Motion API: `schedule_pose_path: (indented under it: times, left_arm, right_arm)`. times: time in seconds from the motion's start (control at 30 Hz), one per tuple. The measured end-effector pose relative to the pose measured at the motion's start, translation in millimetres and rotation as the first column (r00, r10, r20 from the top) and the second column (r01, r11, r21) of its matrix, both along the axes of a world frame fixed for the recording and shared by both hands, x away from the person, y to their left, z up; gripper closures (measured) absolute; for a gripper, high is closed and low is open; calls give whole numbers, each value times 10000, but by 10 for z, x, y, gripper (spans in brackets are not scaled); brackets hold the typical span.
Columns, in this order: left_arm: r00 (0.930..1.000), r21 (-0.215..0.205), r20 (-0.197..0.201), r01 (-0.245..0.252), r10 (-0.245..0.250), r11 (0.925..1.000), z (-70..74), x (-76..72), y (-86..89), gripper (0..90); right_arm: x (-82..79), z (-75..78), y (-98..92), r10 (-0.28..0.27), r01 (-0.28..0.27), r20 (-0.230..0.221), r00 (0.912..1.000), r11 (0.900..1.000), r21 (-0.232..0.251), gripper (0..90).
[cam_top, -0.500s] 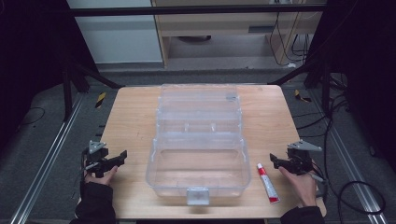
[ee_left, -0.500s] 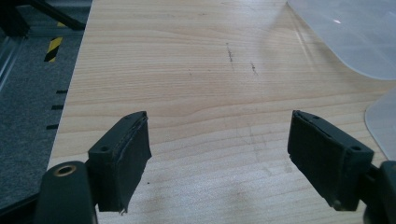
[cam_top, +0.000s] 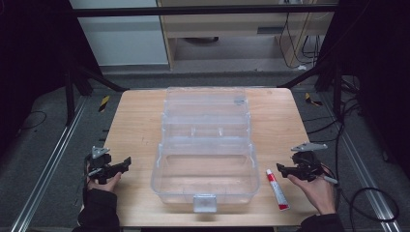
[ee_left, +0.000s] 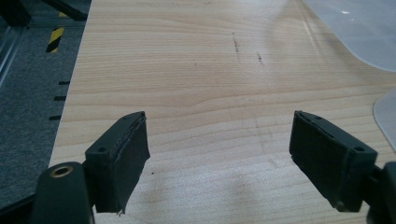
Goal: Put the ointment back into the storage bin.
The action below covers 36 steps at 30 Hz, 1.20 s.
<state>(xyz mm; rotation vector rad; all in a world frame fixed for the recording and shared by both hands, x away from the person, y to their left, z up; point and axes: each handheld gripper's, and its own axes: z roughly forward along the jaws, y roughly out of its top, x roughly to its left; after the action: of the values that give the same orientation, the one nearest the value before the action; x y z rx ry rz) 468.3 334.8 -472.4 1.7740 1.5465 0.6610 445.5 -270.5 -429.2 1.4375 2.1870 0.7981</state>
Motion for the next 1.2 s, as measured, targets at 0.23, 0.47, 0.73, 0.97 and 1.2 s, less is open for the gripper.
schedule_pose_path:
  times: [0.23,0.47,0.73,0.97,1.2]
  left_arm:
    - [10000,74,-18,25,-25,10000,7,-4,-6,187]
    - [10000,97,22,1,-1,10000,9,-7,-1,177]
    - [10000,213,-26,20,-20,9998,7,-6,-6,179]
    - [9999,295,-92,55,-52,9996,2,-2,-10,183]
    - [9999,314,-102,70,-67,9995,2,-3,-12,185]
  right_arm:
    - [-16,133,105,575,-588,-795,9952,9982,-136,359]
    - [2,155,206,792,-837,-1396,9870,9961,-267,393]
    - [40,97,329,897,-1042,-2292,9692,9932,-520,446]
    - [78,-1,427,954,-1322,-3064,9471,9860,-1016,488]
    - [107,-87,450,810,-1246,-3538,9318,9869,-1022,527]
